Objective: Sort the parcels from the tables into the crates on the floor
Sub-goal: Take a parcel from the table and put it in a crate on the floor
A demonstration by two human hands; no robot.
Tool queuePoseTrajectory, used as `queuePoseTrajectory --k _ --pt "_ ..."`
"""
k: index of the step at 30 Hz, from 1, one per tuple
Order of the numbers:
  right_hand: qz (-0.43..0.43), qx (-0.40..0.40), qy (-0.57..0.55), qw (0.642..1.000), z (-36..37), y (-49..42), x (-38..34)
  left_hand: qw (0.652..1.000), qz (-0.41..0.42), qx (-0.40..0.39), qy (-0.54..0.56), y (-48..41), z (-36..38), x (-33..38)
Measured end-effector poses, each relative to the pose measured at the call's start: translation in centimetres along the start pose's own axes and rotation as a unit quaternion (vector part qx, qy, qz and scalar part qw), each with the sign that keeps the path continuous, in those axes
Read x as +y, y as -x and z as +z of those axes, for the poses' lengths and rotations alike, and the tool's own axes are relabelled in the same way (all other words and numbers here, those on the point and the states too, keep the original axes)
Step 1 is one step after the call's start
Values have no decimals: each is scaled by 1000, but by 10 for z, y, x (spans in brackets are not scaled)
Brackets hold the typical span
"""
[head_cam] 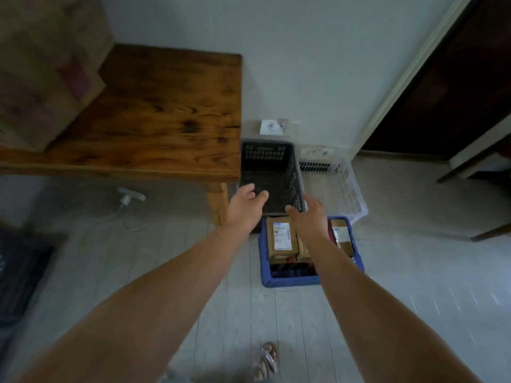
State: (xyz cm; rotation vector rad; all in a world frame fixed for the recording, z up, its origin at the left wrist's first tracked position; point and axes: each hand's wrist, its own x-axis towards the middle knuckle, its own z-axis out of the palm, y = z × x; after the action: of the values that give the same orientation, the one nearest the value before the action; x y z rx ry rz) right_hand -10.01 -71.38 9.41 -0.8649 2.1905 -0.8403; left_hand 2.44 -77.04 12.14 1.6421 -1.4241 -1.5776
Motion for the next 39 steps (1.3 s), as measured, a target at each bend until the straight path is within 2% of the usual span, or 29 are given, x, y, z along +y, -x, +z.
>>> queuePoseTrajectory --k 5,14,20,26,30,36,39 --pt "-83 9 -39 996 44 41 -94 997 59 43 33 19 -104 20" --pt "-213 14 -69 974 154 126 -272 974 167 146 39 49 -337 40" --pt "-296 -20 -77 952 220 171 -375 951 178 239 79 63 -462 46" --pt "-321 -9 -89 943 245 170 -440 934 187 291 93 52 -539 54" --pt "-317 11 -83 945 251 145 -467 923 209 314 78 35 -575 66" --pt "-300 22 -131 944 258 95 -513 894 244 373 41 -17 -630 109" --pt "-307 28 -131 942 260 69 -532 887 226 398 57 -46 -656 128"
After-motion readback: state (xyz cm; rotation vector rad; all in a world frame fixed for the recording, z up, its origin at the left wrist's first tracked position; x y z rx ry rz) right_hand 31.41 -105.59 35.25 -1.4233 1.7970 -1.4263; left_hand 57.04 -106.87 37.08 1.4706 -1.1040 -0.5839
